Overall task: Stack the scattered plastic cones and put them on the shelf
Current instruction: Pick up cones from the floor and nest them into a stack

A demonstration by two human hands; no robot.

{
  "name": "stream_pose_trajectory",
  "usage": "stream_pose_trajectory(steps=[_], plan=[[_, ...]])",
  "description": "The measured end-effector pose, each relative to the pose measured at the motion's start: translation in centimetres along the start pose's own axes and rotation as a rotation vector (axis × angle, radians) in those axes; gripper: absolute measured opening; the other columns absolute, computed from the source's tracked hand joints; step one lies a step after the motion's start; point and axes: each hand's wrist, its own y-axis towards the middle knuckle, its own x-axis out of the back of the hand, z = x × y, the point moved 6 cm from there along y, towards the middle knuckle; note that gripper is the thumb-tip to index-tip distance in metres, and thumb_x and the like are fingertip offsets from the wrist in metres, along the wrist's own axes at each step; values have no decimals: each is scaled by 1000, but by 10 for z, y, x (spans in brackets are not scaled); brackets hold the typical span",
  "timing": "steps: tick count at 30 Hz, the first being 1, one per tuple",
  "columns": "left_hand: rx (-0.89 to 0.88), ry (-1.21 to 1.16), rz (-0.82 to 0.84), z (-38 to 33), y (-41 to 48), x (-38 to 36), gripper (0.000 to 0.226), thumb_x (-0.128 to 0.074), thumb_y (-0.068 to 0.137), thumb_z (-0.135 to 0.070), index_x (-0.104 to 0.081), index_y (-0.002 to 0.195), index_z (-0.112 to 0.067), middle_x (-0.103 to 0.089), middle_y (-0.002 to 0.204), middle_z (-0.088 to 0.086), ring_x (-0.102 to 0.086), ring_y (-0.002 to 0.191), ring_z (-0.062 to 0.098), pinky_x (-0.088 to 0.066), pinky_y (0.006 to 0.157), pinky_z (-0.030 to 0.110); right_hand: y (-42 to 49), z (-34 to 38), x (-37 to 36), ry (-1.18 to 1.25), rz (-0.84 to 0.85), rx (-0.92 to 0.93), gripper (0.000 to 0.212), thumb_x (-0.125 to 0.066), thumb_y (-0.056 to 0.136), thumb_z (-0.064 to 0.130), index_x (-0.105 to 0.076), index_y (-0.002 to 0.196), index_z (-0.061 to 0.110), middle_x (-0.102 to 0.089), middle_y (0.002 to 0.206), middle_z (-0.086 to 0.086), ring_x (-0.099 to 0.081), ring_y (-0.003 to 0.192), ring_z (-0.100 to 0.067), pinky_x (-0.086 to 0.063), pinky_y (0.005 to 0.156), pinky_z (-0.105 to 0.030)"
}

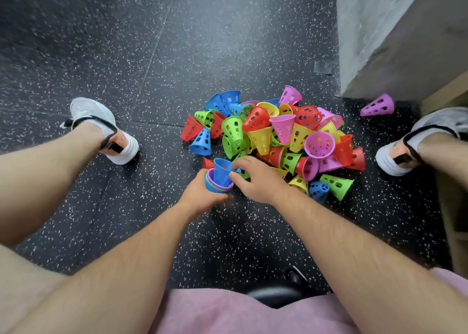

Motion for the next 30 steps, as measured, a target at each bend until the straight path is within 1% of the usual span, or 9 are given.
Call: stream_pose_trajectory(steps=[3,5,8,10,13,17,20,25,30], plan=[[-48,-5,29,-5,4,-5,34,-86,65,-25,-62,85,-13,-59,71,-3,-48,64,13,-44,63,38,-6,-5,-5,-3,-21,-38,18,-53,94,38,-60,107,27,-60,108,11,-54,104,-13,-45,88,-34],[-61,-5,13,-8,0,-5,33,-87,63,-24,-62,84,-16,-61,73,-4,-49,66,12,-46,67,36,-8,-10,-7,-45,-66,-16,22,-50,94,35,-60,108,22,-59,109,8,-50,108,-14,-45,92,-36],[-16,-7,-55,-2,-6,-1,54,-96,62,-23,-56,97,-29,-67,97,-9,-64,81,10,-52,80,31,-5,-16,-11,-172,-121,23,27,-48,92,26,-64,111,15,-56,125,1,-42,124,-19,-40,106,-42],[17,14,-74,5,-4,2,72,-99,56,-34,-54,112,-28,-67,107,-10,-67,96,9,-55,89,34,-1,-20,-16,-276,-73,-18,34,-48,93,24,-63,122,16,-45,145,0,-31,138,-21,-33,115,-43],[29,7,-80,9,0,3,81,-94,47,-46,-54,115,-31,-69,106,-12,-69,98,9,-56,93,39,2,-25,-24,-358,18,-79,45,-45,95,25,-52,140,21,-30,159,4,-21,143,-21,-28,118,-44],[49,-19,-95,9,-2,1,78,-93,45,-46,-53,111,-33,-71,102,-12,-70,96,10,-57,92,42,1,-28,-25,-379,40,-80,51,-44,98,22,-42,148,17,-27,162,5,-24,143,-21,-27,119,-42],[35,-15,-95,8,-1,1,75,-98,53,-37,-53,113,-30,-70,103,-12,-69,98,11,-56,91,37,2,-28,-18,-345,-37,-79,50,-43,102,27,-39,150,12,-31,160,0,-28,143,-21,-26,118,-39],[30,-2,-121,6,-4,5,75,-98,60,-33,-54,120,-27,-69,107,-14,-67,99,6,-54,92,34,2,-30,7,-188,-250,-129,70,-55,93,61,-52,136,7,-52,133,-5,-45,125,-21,-37,109,-35],[52,-3,-152,7,-8,10,74,-97,56,-37,-54,116,-29,-70,105,-14,-68,99,8,-56,91,36,3,-17,19,-6,-378,-118,68,-71,81,62,-58,124,12,-56,119,1,-51,116,-15,-43,102,-32]])
